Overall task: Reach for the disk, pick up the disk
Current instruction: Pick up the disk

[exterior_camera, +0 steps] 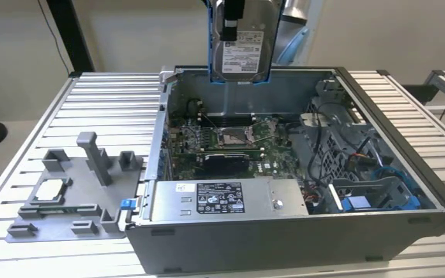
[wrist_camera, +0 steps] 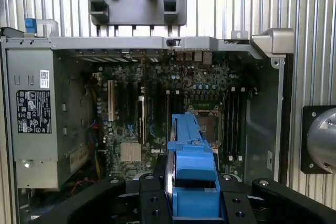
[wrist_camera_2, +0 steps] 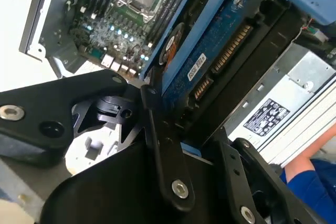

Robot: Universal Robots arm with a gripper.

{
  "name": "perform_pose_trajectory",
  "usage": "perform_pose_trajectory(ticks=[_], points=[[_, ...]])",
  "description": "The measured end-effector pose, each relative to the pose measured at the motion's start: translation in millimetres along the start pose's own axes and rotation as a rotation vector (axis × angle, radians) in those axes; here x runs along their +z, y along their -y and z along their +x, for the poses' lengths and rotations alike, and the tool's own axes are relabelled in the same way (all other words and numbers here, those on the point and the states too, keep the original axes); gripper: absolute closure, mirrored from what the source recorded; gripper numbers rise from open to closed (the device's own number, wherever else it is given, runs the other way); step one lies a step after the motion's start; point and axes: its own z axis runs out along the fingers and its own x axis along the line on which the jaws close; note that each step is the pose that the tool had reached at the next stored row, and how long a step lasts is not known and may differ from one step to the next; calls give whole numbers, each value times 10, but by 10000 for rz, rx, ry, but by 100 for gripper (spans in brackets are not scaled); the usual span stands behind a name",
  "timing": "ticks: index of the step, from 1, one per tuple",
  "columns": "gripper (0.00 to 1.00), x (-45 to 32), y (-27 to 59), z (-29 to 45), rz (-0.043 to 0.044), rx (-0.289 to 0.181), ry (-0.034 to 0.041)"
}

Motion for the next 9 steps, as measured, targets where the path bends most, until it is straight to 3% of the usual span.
perform_pose_trajectory(ticks=[9], points=[[100,3,290,-8,-4,1,0]])
